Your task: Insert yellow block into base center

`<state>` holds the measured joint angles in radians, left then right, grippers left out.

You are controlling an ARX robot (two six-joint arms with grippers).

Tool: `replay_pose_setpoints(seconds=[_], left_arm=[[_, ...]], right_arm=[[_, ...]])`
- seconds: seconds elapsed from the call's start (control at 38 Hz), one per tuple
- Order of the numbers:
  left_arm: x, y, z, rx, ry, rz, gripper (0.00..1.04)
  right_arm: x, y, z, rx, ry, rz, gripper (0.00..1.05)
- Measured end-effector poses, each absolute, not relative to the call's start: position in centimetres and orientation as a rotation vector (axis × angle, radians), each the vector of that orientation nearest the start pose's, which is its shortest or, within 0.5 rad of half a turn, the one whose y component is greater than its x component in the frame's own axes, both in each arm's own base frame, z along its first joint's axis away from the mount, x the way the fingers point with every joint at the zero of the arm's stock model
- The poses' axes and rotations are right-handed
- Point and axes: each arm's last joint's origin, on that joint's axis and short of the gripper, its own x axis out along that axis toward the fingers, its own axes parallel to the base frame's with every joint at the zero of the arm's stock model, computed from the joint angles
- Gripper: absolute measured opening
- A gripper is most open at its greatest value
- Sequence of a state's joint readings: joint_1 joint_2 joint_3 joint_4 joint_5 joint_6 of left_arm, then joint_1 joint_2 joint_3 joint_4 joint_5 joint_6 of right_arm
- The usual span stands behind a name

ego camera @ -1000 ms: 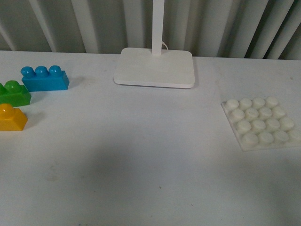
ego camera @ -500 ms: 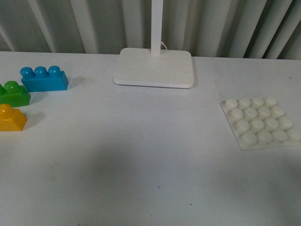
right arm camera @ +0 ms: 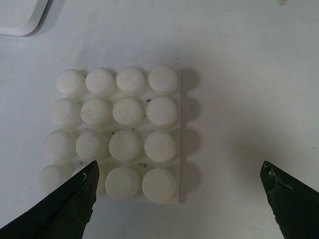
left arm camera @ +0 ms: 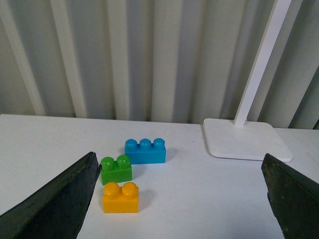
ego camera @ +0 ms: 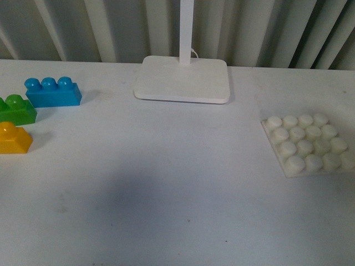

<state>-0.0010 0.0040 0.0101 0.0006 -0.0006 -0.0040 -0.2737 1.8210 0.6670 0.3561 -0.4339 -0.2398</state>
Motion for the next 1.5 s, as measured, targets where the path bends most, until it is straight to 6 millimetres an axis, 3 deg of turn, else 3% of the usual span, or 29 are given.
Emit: replay_pose_setpoints(seconds=[0.39,0.61,0.92,1.18,1.39,1.5], left_arm=[[9.7,0.0,16.7,-0.004,-0.007,-0.001,0.98],[9.7,0.0,16.7,-0.004,-0.007,0.000,0.98],[9.7,0.0,16.7,-0.004,-0.007,-0.001,0.98],[9.7,0.0,16.7,-0.004,-0.007,0.000,0.98],[9.7,0.0,16.7,-0.004,-0.007,-0.001,0.98],[9.7,0.0,16.7,-0.004,-0.007,-0.001,0.98]], right_arm=[[34.2,-2.9,5.6,0.007,0.829,0.299,0.95],[35.0,-1.9,4.2,0.023,0.875,0.294,0.95],[35.4,-0.1,4.0,0.045,0.901,0.297,0.95],[34.8,5.7,4.3,0.094,0.943,0.360,0.95],[34.6,9.2,4.6,0.099,0.963,0.368,0.95],[34.7,12.1,4.7,0.107,0.978,0.370,0.95]])
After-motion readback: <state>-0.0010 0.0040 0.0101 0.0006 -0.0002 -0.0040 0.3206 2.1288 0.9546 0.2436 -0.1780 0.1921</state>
